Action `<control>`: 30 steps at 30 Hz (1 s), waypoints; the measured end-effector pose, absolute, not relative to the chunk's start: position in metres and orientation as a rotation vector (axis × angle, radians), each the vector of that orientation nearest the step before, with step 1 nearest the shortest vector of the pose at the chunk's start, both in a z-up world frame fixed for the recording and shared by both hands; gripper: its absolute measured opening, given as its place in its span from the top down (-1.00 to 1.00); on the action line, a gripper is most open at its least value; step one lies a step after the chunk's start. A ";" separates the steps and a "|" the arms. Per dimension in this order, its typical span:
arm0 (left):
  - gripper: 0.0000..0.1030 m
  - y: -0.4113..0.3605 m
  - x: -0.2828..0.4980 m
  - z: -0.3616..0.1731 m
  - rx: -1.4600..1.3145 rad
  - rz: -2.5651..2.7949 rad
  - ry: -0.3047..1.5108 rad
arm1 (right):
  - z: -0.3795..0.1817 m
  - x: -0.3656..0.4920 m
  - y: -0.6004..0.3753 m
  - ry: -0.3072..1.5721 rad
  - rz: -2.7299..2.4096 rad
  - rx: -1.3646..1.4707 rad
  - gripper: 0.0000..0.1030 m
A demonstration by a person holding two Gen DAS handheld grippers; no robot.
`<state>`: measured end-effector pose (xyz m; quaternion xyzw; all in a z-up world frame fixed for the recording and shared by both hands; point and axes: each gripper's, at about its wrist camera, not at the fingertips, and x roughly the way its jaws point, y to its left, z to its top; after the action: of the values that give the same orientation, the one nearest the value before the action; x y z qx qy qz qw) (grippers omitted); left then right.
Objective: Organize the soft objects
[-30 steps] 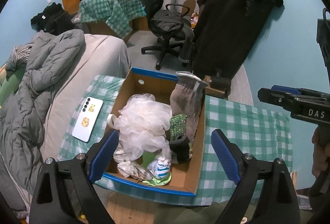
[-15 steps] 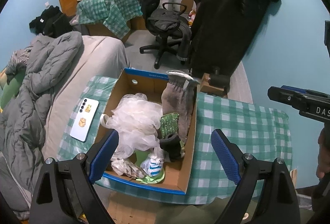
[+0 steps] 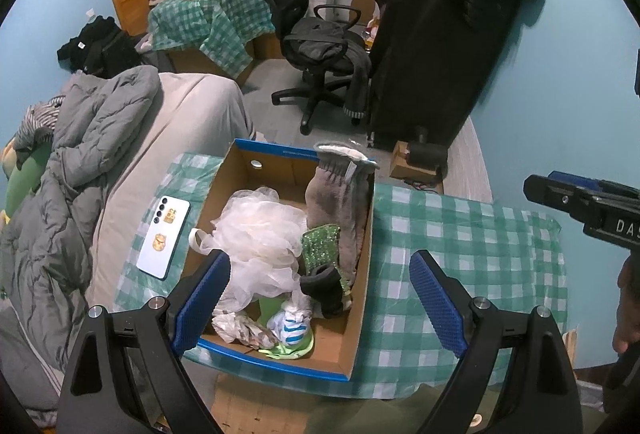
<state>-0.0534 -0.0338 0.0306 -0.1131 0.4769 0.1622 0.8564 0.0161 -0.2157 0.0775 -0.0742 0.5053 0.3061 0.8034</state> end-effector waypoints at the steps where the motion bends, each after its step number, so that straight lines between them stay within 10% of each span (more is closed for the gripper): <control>1: -0.79 -0.034 -0.053 0.031 -0.240 0.341 1.005 | 0.078 0.016 -0.217 1.083 0.656 -0.158 -0.17; 30: -0.80 -0.042 -0.052 0.032 -0.208 0.384 1.029 | 0.078 0.014 -0.223 1.087 0.664 -0.162 -0.17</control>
<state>-0.0521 -0.0421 0.0317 -0.0988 0.4879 0.1823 0.8479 0.0144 -0.2234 0.0785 -0.0756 0.5068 0.3095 0.8010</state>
